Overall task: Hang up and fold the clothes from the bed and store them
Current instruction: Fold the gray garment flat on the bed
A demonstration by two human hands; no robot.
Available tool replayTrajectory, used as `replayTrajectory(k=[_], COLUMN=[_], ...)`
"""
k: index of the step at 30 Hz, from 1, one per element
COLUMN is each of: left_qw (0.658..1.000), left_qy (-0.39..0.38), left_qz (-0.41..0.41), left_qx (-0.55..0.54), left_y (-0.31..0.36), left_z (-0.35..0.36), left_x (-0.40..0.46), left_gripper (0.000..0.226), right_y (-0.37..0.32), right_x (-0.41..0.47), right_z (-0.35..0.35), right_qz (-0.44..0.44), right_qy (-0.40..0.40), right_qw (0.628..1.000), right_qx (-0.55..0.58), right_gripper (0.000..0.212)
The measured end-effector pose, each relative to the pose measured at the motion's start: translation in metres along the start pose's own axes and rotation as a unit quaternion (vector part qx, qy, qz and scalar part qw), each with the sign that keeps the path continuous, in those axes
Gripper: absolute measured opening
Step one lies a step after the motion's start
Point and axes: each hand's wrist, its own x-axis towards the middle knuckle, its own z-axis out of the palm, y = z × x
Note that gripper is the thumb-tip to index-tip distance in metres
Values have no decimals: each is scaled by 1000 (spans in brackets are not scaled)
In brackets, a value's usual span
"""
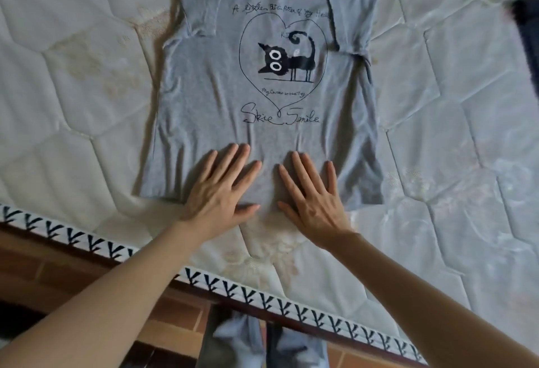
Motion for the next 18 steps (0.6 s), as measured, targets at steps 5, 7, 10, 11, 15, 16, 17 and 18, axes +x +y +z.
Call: replayTrajectory(k=[5, 7, 10, 11, 15, 16, 17, 18], left_qw=[997, 996, 997, 998, 997, 997, 998, 998], left_qy=[-34, -47, -33, -14, 70, 71, 67, 63], left_qz=[64, 72, 64, 56, 10, 4, 1, -4], left_qx=[18, 24, 27, 21, 4, 2, -2, -8], left_y=[-18, -19, -18, -17, -12, -12, -12, -14], left_z=[-8, -10, -14, -15, -22, -25, -26, -27], left_x=[-13, -15, -13, -11, -10, -11, -13, -16], left_gripper=[81, 75, 64, 59, 37, 35, 33, 30], right_y=[6, 10, 21, 23, 25, 24, 24, 24], right_x=[-27, -36, -43, -44, -37, -34, -31, -28], right_z=[-3, -3, -3, -4, -15, -20, -25, -30], right_qz=[-35, -45, -44, -44, -8, 10, 30, 52], right_qy=[-22, -11, 35, 54, 105, 107, 106, 100], right_qw=[999, 999, 998, 998, 994, 994, 994, 994], right_qx=[-22, -19, -2, 2, 11, 10, 7, 3], right_gripper=[65, 65, 61, 56, 29, 24, 19, 18])
